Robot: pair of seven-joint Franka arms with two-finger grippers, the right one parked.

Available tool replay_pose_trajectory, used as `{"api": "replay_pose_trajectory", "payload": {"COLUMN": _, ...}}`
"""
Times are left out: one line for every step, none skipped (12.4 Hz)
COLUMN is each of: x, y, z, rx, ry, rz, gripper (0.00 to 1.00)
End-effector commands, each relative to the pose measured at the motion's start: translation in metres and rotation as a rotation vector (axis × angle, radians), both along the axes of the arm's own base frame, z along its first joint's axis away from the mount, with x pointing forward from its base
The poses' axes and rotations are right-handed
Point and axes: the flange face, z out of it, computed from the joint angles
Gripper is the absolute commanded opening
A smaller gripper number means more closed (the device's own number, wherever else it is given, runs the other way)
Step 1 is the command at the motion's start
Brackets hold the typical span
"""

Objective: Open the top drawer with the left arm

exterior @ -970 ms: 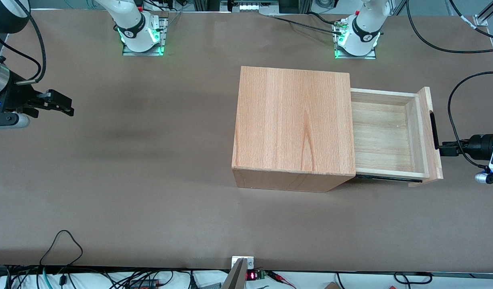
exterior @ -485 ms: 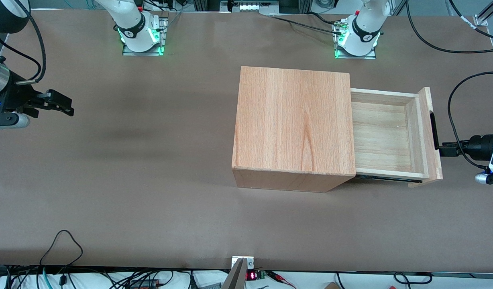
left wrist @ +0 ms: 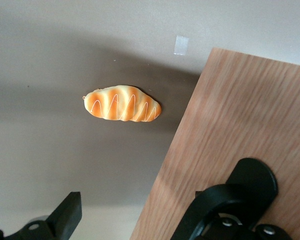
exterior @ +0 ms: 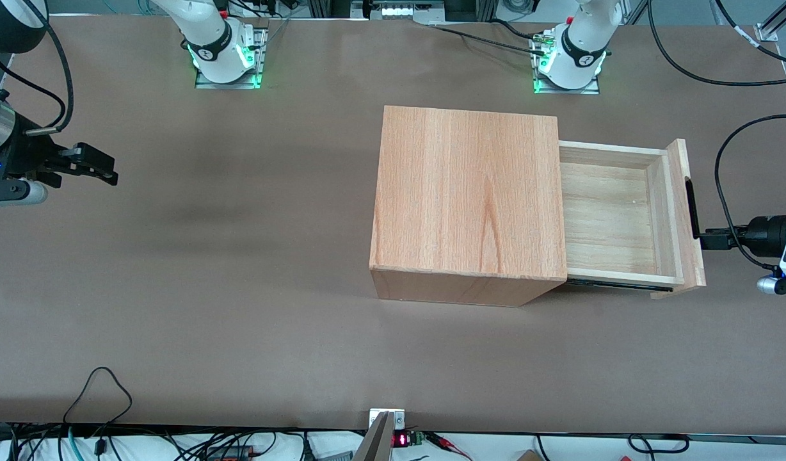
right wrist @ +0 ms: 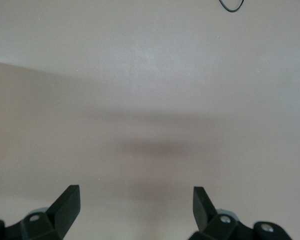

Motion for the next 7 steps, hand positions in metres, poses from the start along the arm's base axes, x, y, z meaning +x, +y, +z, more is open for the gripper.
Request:
{"api": "replay_pose_trajectory", "payload": {"x": 0.0166, "y": 0.0006, "z": 0.0237, "rx": -0.007, "ry": -0.084, "rz": -0.027, "gripper": 1.00}}
{"api": "replay_pose_trajectory", "payload": {"x": 0.0166, "y": 0.0006, "z": 0.0237, "rx": -0.008, "ry": -0.086, "rz": -0.032, "gripper": 1.00}}
{"api": "replay_pose_trajectory", "payload": {"x": 0.0166, "y": 0.0006, "z": 0.0237, "rx": -0.008, "ry": -0.087, "rz": -0.033, "gripper": 1.00}}
{"api": "replay_pose_trajectory", "payload": {"x": 0.0166, "y": -0.0001, "z": 0.0237, "rx": -0.008, "ry": -0.085, "rz": -0.035, "gripper": 1.00}}
{"api": "replay_pose_trajectory", "payload": {"x": 0.0169, "y": -0.0011, "z": 0.0237, "rx": -0.008, "ry": -0.085, "rz": -0.037, "gripper": 1.00}}
{"api": "replay_pose_trajectory", "payload": {"x": 0.0166, "y": -0.0013, "z": 0.0246, "rx": -0.008, "ry": -0.085, "rz": -0.037, "gripper": 1.00}}
{"api": "replay_pose_trajectory", "payload": {"x": 0.0162, "y": -0.0003, "z": 0.0246, "rx": -0.009, "ry": -0.084, "rz": -0.036, "gripper": 1.00}}
